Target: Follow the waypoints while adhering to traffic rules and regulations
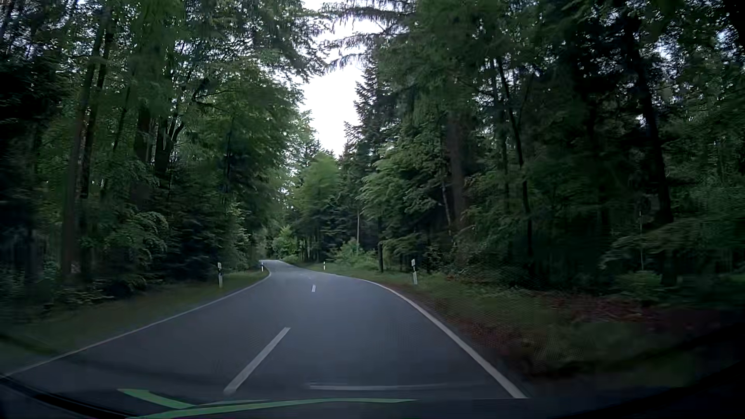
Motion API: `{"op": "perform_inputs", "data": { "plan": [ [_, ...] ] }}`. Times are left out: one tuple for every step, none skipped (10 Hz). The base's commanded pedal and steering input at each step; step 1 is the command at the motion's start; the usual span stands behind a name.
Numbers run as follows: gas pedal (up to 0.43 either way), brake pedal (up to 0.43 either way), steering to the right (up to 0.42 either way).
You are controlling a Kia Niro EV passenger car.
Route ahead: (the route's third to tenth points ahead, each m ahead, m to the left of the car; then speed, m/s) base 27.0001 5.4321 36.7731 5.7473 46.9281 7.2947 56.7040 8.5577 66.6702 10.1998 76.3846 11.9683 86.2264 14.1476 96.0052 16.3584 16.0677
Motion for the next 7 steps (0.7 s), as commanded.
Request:
{"op": "perform_inputs", "data": {
  "plan": [
    [0.48,0.0,-0.022],
    [0.48,0.0,-0.026],
    [0.48,0.0,-0.028],
    [0.48,0.0,-0.032],
    [0.48,0.0,-0.035],
    [0.48,0.0,-0.037],
    [0.48,0.0,-0.038]
  ]
}}
